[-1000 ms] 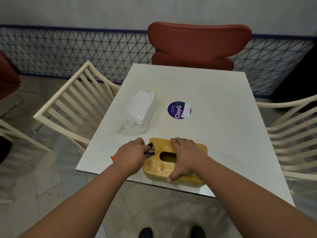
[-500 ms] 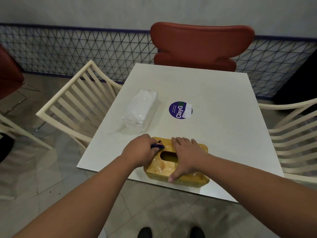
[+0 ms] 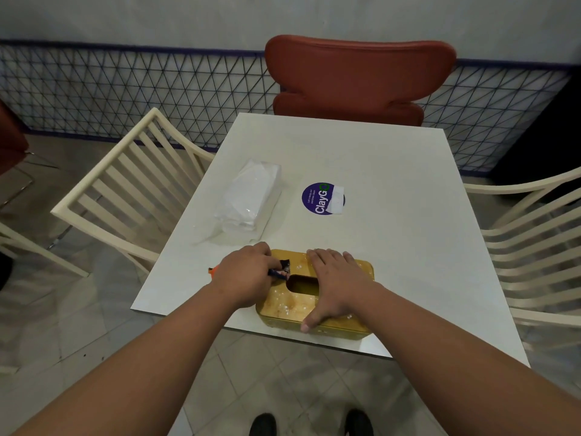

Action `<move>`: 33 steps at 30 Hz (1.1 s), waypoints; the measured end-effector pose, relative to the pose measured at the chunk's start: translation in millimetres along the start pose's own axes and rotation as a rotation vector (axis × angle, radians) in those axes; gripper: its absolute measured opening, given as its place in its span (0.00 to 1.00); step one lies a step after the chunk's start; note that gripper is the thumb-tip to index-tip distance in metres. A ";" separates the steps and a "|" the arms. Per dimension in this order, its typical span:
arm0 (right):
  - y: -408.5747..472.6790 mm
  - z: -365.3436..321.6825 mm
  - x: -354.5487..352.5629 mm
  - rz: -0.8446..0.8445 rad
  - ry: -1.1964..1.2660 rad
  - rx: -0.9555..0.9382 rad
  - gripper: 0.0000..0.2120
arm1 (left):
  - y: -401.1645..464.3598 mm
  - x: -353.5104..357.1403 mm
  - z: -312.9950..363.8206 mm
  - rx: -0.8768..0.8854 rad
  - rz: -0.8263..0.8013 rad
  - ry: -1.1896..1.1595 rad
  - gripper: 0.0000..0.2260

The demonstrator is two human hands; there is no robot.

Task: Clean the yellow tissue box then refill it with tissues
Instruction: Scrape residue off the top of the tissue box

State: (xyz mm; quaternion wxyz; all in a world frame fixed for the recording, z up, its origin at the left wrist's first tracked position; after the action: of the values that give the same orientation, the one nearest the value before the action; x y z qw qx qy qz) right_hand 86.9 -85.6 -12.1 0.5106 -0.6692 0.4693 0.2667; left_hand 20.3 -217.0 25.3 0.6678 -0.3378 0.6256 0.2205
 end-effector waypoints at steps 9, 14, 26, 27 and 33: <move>-5.4 1.7 0.7 -0.001 -0.002 0.002 0.68 | 6.1 -2.2 1.8 -0.013 0.014 -0.006 0.14; -12.0 10.3 -0.8 0.019 -0.026 0.035 0.68 | 10.1 -1.6 -12.3 -0.099 0.026 -0.002 0.13; -10.1 11.9 -1.1 0.058 -0.006 0.037 0.66 | 29.3 -6.1 10.8 -0.071 0.042 0.066 0.14; -10.2 11.4 -1.5 0.060 -0.010 0.037 0.66 | 32.7 -7.8 20.4 -0.040 0.053 0.069 0.14; -13.3 10.3 -3.6 0.055 -0.026 0.048 0.66 | 41.4 -8.9 24.9 0.016 0.042 0.133 0.16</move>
State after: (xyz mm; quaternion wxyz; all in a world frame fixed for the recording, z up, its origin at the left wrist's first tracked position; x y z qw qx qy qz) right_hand 98.6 -74.3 -6.8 0.5249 -0.6403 0.4871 0.2778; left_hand 6.6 -169.8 26.5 0.6227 -0.3332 0.6771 0.2068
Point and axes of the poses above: each hand's wrist, its own y-axis towards the middle knuckle, its own x-axis out of the palm, z = x × y, the point moved 7 cm from there along y, towards the middle knuckle, and after that the axes turned 12 degrees about y, right-handed, at the moved point
